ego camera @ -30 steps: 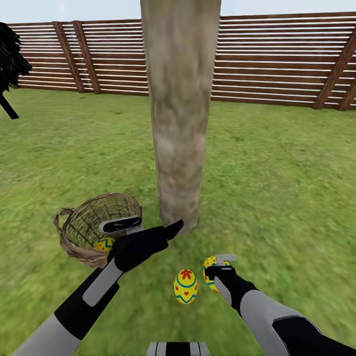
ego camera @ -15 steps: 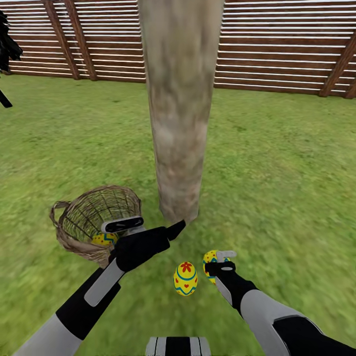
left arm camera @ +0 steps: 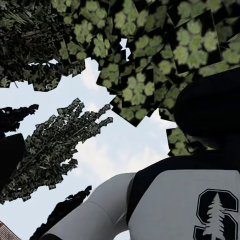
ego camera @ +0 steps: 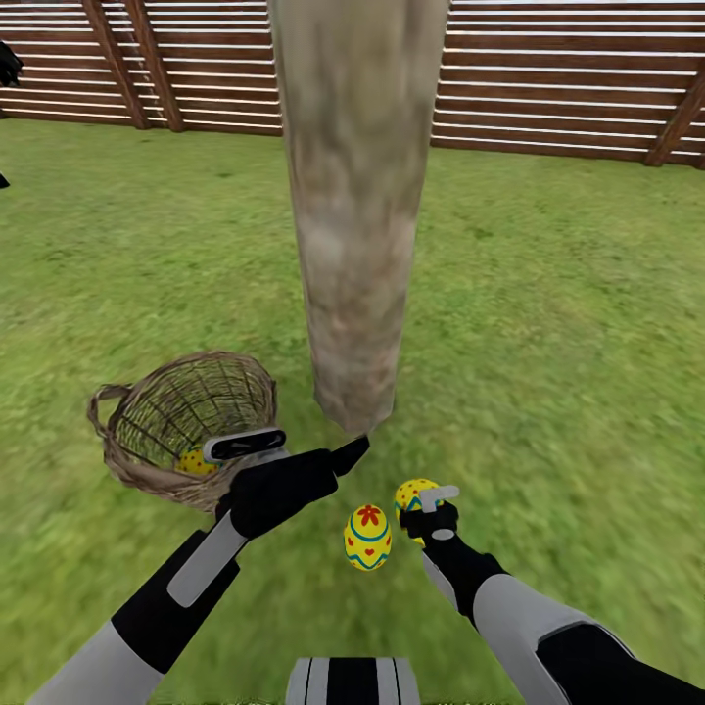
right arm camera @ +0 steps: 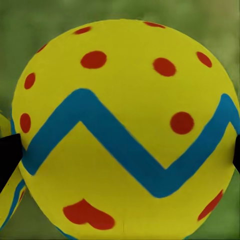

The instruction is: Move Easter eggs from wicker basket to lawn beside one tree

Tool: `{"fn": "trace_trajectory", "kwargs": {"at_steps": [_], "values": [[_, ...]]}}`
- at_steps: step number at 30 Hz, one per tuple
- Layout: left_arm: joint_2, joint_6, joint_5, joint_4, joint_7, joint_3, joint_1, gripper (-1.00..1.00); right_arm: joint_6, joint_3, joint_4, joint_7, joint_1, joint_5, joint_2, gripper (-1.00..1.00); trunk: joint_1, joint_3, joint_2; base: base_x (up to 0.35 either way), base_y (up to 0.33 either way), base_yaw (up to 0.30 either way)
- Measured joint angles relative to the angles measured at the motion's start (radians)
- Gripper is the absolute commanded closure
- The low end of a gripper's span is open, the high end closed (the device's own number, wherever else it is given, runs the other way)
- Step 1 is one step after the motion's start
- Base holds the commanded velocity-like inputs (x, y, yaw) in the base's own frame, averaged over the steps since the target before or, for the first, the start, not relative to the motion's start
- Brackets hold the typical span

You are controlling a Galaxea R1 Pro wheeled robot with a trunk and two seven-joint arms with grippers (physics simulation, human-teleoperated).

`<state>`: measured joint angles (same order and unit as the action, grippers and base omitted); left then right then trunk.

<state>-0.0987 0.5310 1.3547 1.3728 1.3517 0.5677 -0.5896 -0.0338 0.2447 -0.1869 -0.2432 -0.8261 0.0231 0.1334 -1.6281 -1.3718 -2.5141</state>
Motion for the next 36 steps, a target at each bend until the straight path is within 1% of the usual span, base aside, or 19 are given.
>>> {"fn": "trace_trajectory", "kwargs": {"at_steps": [12,25,27,29,31,36], "values": [[0.0,0.0,0.0,-0.001,0.0,0.0,0.0,-1.0,0.003,0.0,-0.001,0.006,0.0,0.001,0.001,1.0,-0.005,-0.046,-0.003,0.0,0.0,0.0],[0.0,-0.002,0.0,-0.002,-0.001,0.0,0.0,-1.0,-0.003,-0.001,-0.008,-0.003,0.0,0.001,-0.003,1.0,-0.011,-0.097,-0.006,0.0,0.0,0.0],[0.005,-0.002,0.0,-0.002,0.0,0.0,0.0,-1.0,-0.003,0.004,-0.016,-0.004,-0.001,-0.009,-0.003,1.0,-0.012,-0.104,-0.007,0.0,0.0,0.0],[0.013,-0.002,-0.001,-0.003,-0.001,0.0,0.0,-1.0,-0.002,0.001,-0.032,-0.005,-0.001,-0.008,-0.003,1.0,-0.012,-0.112,-0.007,0.0,0.0,0.0],[0.015,-0.002,-0.001,-0.003,-0.001,0.0,0.0,-1.0,-0.002,0.0,-0.052,-0.006,0.0,-0.011,-0.004,1.0,-0.013,-0.12,-0.008,0.0,0.0,0.0],[0.013,-0.016,0.0,-0.007,0.001,0.001,0.0,-1.0,-0.002,0.001,-0.054,-0.006,-0.001,-0.007,-0.004,1.0,-0.013,-0.12,-0.008,0.0,0.0,0.0]]}}
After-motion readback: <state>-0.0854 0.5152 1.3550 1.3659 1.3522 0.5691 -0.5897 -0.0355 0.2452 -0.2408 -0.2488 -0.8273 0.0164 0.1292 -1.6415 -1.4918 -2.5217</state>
